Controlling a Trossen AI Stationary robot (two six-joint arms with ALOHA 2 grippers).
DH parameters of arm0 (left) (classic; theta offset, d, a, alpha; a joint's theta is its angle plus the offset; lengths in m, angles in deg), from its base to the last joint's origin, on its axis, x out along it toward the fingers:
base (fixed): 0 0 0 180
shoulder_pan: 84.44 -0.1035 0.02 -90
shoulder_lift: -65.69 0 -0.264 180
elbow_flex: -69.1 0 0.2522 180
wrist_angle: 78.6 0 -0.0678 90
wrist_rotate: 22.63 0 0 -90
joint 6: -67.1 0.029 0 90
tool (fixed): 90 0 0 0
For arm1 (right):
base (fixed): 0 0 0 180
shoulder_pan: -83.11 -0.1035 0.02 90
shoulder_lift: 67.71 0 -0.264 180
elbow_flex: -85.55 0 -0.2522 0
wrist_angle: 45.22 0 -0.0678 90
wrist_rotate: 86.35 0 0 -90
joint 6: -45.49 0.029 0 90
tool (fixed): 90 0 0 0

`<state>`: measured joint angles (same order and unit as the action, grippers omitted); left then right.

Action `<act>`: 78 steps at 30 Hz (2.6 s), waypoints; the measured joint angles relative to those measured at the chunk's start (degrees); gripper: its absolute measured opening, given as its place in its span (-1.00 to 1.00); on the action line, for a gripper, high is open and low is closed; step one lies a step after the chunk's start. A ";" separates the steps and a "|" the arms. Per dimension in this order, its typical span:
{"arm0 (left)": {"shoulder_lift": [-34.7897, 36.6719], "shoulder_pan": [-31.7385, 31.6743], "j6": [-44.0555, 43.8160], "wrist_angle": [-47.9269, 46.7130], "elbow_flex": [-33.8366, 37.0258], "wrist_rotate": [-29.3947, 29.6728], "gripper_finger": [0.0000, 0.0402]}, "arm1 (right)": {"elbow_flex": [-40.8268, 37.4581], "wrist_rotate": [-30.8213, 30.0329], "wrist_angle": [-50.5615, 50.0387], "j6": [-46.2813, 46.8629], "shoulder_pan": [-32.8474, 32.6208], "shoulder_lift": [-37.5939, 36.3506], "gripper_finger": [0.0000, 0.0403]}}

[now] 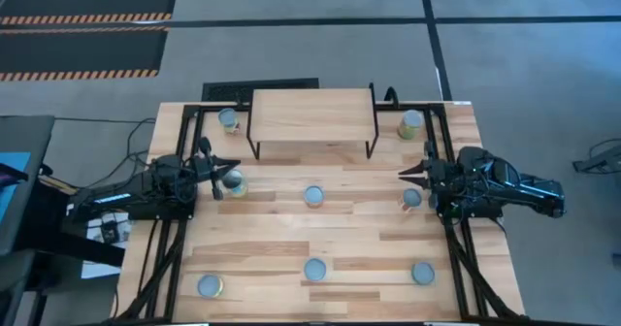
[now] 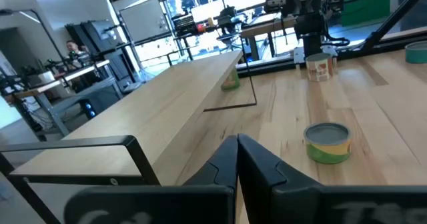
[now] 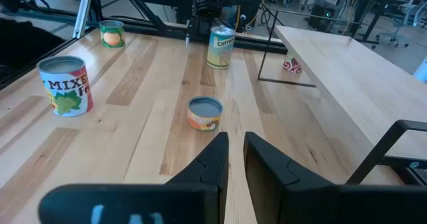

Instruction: Pick and place cans onto a shelf

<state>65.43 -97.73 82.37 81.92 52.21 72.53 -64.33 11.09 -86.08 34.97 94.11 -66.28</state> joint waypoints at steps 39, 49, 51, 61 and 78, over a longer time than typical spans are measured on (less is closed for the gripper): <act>-0.02 0.00 -0.79 0.02 0.00 0.00 -1.00 | -0.98 1.92 7.90 6.47 -0.21 0.01 -0.63; -0.02 0.00 -13.89 0.46 0.02 0.02 -1.00 | -2.80 1.04 22.17 19.76 -2.05 0.82 -0.63; -0.01 0.00 -15.30 0.44 0.02 0.02 -1.00 | -2.82 1.03 24.24 19.70 -2.02 0.85 -0.63; -0.10 0.00 -18.64 0.02 0.02 -2.78 -1.00 | -2.00 -7.91 44.08 16.32 -2.01 11.73 -0.76; -0.10 0.48 -21.21 -0.22 0.02 -6.30 -1.00 | 18.85 -9.71 32.71 6.36 -5.47 43.32 -0.98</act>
<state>65.33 -97.24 61.16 81.70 52.23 66.23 -45.48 1.38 -53.37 41.33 88.64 -22.96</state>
